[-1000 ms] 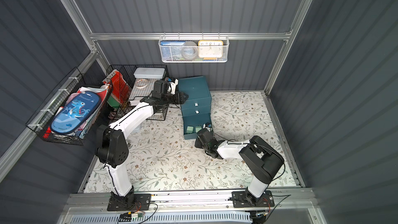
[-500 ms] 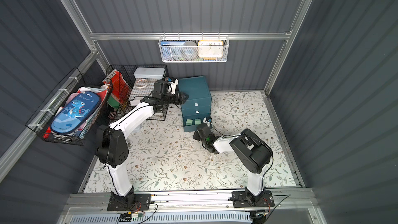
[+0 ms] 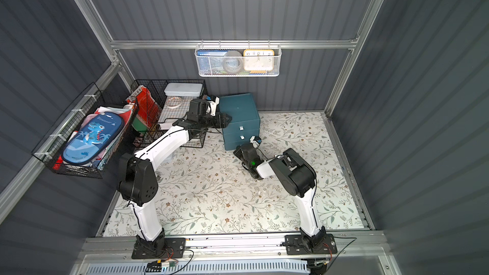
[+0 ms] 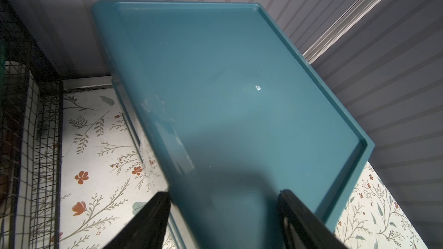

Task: Place the plugs into the drawer by color
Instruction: Close the drawer in the storage box, then reset both arms

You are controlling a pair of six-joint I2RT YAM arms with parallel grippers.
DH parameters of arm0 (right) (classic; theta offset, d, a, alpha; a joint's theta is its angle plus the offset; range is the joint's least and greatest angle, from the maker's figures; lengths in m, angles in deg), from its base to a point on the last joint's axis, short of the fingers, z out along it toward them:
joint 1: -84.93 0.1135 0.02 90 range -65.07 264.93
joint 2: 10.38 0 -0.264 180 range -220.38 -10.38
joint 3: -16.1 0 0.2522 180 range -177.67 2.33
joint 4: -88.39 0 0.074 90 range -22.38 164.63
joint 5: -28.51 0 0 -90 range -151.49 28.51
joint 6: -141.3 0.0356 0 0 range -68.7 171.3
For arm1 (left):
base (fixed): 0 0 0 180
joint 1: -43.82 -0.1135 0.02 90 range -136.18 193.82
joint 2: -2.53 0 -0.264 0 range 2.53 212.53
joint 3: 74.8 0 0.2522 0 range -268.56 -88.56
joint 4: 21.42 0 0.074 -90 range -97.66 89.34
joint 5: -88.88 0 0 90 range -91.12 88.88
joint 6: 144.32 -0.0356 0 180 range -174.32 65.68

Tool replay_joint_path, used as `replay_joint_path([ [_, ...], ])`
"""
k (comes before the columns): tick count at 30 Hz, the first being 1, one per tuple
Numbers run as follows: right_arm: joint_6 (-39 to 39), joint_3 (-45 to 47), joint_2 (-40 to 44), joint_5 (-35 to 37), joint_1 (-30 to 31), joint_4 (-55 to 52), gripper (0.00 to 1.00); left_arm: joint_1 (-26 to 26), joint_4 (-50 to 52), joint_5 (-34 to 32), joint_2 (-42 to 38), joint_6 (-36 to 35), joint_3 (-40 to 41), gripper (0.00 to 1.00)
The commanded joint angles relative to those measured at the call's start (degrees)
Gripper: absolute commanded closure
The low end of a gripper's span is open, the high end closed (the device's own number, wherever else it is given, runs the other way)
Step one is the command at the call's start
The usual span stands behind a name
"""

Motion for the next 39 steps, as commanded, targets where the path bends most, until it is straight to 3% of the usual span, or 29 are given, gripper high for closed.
replay_joint_path([
  [1,4.7,-1.3,-2.2,-2.1,-0.4,3.7,1.0,1.1,9.1,-1.1,2.8,-1.1,3.3,0.25],
  [8,2.4,0.7,0.6,-6.6,-0.2,4.1,0.96,1.4,8.8,-1.8,1.2,-1.2,3.4,0.25],
  [11,-1.4,7.9,9.3,-7.9,0.7,2.9,0.91,1.6,4.7,-4.7,-4.9,-1.2,5.8,0.23],
  [14,-9.2,13.6,21.2,-7.8,1.2,-6.5,0.81,1.8,1.1,-7.4,-11.7,-2.3,7.5,0.18],
  [15,-12.7,15.0,25.8,-6.3,1.2,-12.3,0.77,1.8,-0.8,-8.3,-14.5,-2.5,8.5,0.15],
  [17,-19.7,17.2,34.2,-0.7,1.1,-21.2,0.66,1.8,-5.5,-9.9,-20.0,-3.1,12.2,0.01],
  [19,-31.8,19.9,41.7,6.0,0.8,-24.8,0.53,1.8,-13.6,-12.8,-26.7,-4.7,21.0,0.01],
  [20,-37.4,21.2,44.3,8.5,0.5,-25.1,0.41,1.9,-17.5,-14.5,-29.6,-5.1,24.9,0.01],
  [21,-43.5,23.2,47.1,12.8,0.4,-24.3,0.2,1.9,-17.6,-14.8,-32.8,-4.1,28.9,0.01],
  [23,-52.3,27.4,49.4,24.7,-1.8,-17.4,0.03,1.8,-22.5,-24.3,-37.6,-2.3,36.9,0.01],
  [25,-61.7,31.9,50.7,27.0,-7.5,-8.6,0.01,1.8,-28.6,-37.2,-40.7,-5.3,45.3,0.01],
  [27,-66.6,34.0,52.7,27.1,-12.1,-8.4,0.01,1.1,-35.3,-43.1,-41.1,-11.4,52.2,0.01],
  [30,-64.1,34.7,53.4,24.5,-19.0,-14.4,0.01,-1.2,-47.5,-39.0,-38.1,-22.2,62.3,0.01],
  [33,-66.7,40.8,43.8,26.0,-21.9,4.3,0.01,-4.5,-59.8,-34.2,-29.5,-23.5,67.9,0.01],
  [34,-68.5,42.1,39.8,26.5,-22.2,13.4,0.01,-5.9,-65.3,-33.3,-26.0,-27.2,68.8,0.01],
  [36,-67.0,44.1,33.2,27.1,-23.3,24.3,0.01,-7.0,-69.2,-28.2,-23.6,-28.1,67.6,0.02],
  [38,-64.6,46.6,31.1,18.7,-27.4,30.1,0.01,-9.6,-80.2,-26.3,-21.7,-26.1,70.0,0.01],
  [39,-62.3,46.9,32.6,15.2,-29.4,25.8,0.01,-11.9,-83.2,-24.4,-20.5,-23.8,70.4,0.01],
])
